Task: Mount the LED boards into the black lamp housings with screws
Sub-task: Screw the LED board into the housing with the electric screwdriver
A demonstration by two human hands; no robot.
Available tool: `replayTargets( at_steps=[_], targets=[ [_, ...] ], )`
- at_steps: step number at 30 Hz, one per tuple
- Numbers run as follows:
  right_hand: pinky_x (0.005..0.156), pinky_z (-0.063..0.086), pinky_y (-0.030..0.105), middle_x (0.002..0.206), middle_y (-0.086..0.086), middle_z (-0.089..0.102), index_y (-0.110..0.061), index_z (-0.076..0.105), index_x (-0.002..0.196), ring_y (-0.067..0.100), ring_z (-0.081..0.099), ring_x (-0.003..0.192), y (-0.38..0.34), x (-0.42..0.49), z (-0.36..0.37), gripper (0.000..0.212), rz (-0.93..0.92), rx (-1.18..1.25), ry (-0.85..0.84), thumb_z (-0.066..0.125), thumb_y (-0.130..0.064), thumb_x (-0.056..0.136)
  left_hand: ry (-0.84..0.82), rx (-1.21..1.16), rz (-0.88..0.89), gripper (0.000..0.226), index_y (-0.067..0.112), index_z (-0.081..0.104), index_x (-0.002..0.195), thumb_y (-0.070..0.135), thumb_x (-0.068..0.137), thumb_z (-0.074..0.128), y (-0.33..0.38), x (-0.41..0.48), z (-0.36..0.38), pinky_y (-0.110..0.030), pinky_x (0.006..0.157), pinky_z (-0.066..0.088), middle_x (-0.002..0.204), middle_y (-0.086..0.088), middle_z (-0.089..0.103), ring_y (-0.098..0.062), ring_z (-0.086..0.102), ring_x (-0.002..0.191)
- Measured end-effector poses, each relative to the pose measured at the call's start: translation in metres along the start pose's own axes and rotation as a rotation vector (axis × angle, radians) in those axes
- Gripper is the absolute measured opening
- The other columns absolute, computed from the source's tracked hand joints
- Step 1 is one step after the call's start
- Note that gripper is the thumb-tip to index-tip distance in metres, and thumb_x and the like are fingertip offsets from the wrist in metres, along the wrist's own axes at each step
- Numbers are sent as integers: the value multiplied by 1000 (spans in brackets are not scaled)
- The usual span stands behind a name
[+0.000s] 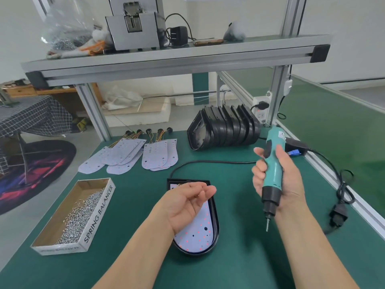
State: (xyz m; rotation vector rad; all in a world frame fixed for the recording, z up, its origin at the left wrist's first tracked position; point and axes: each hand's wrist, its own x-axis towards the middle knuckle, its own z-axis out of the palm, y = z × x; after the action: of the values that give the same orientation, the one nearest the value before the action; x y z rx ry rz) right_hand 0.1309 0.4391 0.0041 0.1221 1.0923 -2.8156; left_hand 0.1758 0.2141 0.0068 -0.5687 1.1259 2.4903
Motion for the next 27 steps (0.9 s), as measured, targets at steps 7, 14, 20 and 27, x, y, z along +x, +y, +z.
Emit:
replayTargets(
  at_steps=[7,14,20,27],
  targets=[
    [45,34,17,66,-3,49,-15,63,90,8,41,54,9,11,53,7,-83,118,50,66,-20,87,-3,-19,-23,27,-7,78,80,-11,93,55,-5,2,3,-15,51,55,76,-17,73,-14,68,56],
    [62,50,19,62,-9,61,-18,58,87,5,57,57,8,24,80,20,-382,76,285,72,-5,85,7,-71,-47,12,-12,74,84,-15,78,63,-9,-3,0,-20,52,58,84,-23,73,-22,72,62],
    [56,48,18,58,-12,56,-20,55,84,5,52,55,15,20,79,21,-440,9,313,73,-10,83,10,-184,-62,15,-14,67,97,-15,89,55,-11,-4,3,-22,52,58,84,-24,72,-24,72,62],
    [53,45,17,60,-8,51,-20,52,80,7,48,53,19,15,79,21,-470,-73,298,71,-11,83,31,-203,-51,16,-14,66,100,-16,89,54,-11,-8,7,-21,53,59,85,-24,72,-24,71,60]
  ],
)
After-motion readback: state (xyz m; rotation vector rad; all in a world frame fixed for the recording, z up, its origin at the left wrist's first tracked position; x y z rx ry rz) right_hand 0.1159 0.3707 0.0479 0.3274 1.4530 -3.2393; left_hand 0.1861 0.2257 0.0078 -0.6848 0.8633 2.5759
